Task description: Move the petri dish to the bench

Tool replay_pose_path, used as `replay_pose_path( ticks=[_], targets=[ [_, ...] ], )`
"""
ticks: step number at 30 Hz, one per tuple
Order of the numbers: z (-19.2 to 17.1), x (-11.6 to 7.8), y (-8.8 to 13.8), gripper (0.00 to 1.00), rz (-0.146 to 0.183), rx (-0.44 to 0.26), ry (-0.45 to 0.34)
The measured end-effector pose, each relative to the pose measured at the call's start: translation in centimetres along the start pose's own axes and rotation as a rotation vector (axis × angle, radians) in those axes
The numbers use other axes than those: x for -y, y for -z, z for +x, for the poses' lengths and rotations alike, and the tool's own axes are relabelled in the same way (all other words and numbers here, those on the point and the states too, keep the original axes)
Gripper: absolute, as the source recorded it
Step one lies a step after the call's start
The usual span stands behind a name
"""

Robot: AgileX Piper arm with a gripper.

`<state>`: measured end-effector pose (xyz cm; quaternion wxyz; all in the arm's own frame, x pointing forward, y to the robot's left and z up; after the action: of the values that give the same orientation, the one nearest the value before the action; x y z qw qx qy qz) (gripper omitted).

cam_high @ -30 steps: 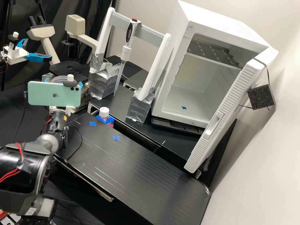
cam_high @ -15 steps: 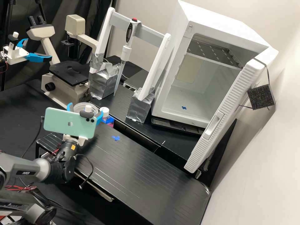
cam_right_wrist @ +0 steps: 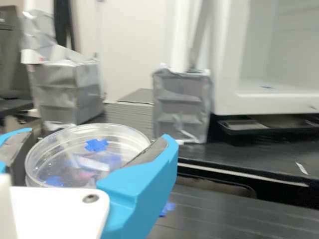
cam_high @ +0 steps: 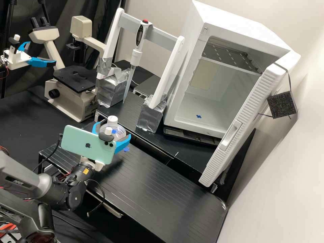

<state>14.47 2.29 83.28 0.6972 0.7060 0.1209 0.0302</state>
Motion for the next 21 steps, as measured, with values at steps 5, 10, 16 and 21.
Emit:
replay_pose_path(
  ticks=[5,10,16,21],
  targets=[
    [0.1,-0.1,-0.9,0.0,0.018,0.043,0.001],
    [0.4,0.3,-1.6,0.0,-0.019,0.063,0.031],
    [0.7,0.3,-2.5,0.0,-0.072,0.097,0.027],
    [0.8,0.0,-2.8,0.0,-0.083,0.122,-0.012]
  ],
)
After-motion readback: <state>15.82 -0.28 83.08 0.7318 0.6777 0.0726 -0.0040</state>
